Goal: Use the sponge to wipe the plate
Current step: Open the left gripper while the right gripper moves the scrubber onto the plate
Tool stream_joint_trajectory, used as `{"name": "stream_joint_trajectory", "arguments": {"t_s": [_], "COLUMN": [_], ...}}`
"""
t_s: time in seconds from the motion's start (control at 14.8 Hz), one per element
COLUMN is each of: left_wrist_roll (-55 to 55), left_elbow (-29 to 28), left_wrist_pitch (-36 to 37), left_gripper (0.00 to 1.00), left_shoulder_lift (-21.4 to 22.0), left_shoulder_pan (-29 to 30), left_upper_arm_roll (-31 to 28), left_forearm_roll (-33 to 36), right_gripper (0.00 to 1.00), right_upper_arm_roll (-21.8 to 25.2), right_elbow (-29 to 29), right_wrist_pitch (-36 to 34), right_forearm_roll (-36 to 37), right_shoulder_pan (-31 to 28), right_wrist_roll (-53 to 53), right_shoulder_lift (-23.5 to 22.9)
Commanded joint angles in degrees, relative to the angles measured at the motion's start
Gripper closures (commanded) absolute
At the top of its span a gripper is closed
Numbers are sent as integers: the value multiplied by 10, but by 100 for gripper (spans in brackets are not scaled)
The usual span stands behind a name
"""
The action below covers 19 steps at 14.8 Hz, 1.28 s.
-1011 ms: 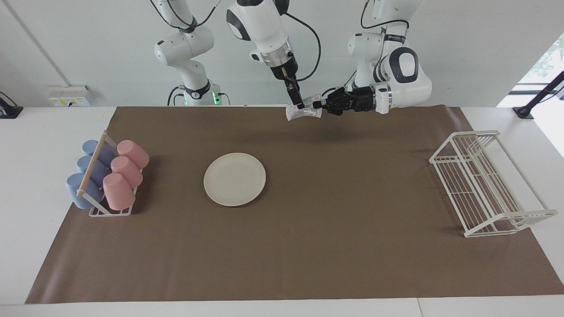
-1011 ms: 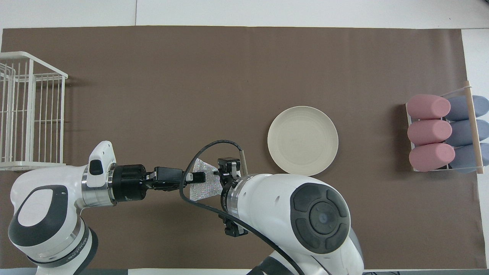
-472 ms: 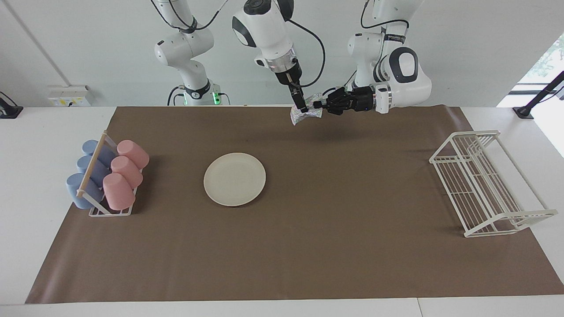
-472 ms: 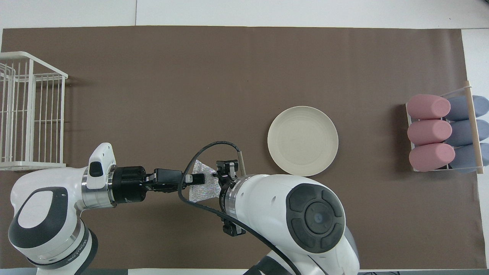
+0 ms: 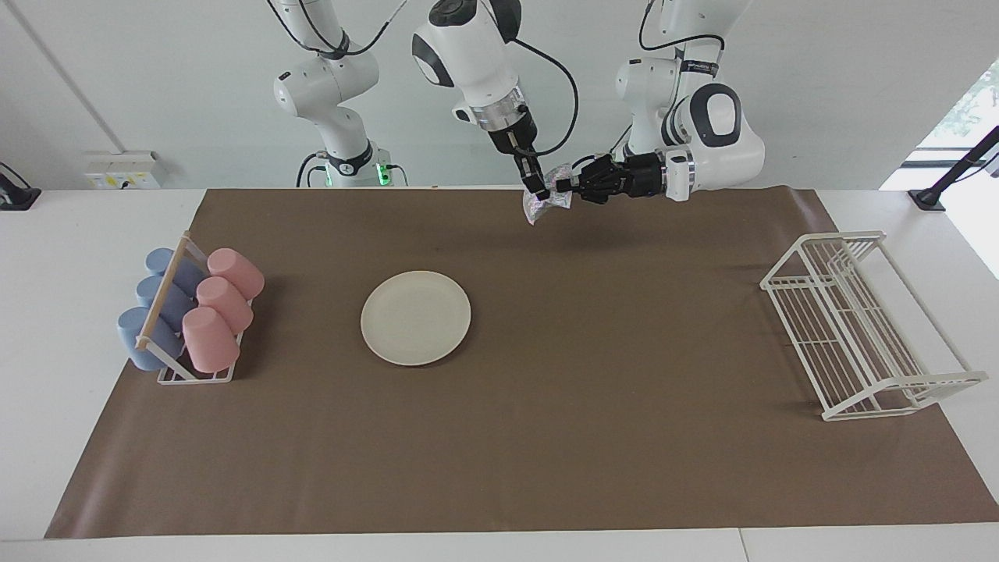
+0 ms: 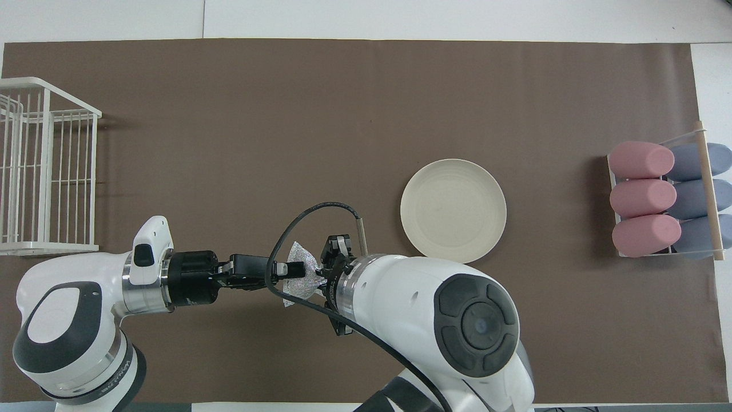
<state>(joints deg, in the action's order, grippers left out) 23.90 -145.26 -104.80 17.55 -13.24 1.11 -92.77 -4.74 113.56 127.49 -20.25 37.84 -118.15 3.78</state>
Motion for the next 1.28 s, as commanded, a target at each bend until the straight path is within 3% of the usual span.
{"name": "stream_joint_trajectory", "arguments": {"t_s": [0.0, 0.27, 0.34, 0.74, 1.01, 1.08, 1.21], "left_wrist_roll": [8, 7, 4, 1, 1, 1, 0], "left_elbow": [-15, -14, -14, -13, -13, -13, -11], "left_wrist_pitch": [-5, -6, -7, -10, -14, -14, -21], "left_gripper": [100, 100, 1, 0, 0, 0, 0], "left_shoulder_lift": [21, 21, 21, 23, 22, 22, 21], "left_shoulder_pan": [-7, -7, -7, -8, -7, -6, -6], "left_upper_arm_roll": [-7, -7, -7, -7, -7, -7, -6], "left_forearm_roll": [-13, -12, -11, -7, -7, -6, -6], "right_gripper": [100, 100, 100, 100, 100, 100, 100], "right_upper_arm_roll": [-4, -4, -3, -4, -4, -4, -4], "right_elbow": [3, 5, 5, 11, 54, 67, 101], "right_wrist_pitch": [7, -12, -27, -68, -59, -53, 45], "right_forearm_roll": [-9, -4, 6, 107, 113, 112, 113], "right_shoulder_pan": [-3, -7, -8, -17, -101, -115, -140], "right_wrist_roll": [15, 88, 121, 233, 358, 361, 362], "right_shoulder_lift": [-2, 0, 1, 5, 3, -7, -50]}}
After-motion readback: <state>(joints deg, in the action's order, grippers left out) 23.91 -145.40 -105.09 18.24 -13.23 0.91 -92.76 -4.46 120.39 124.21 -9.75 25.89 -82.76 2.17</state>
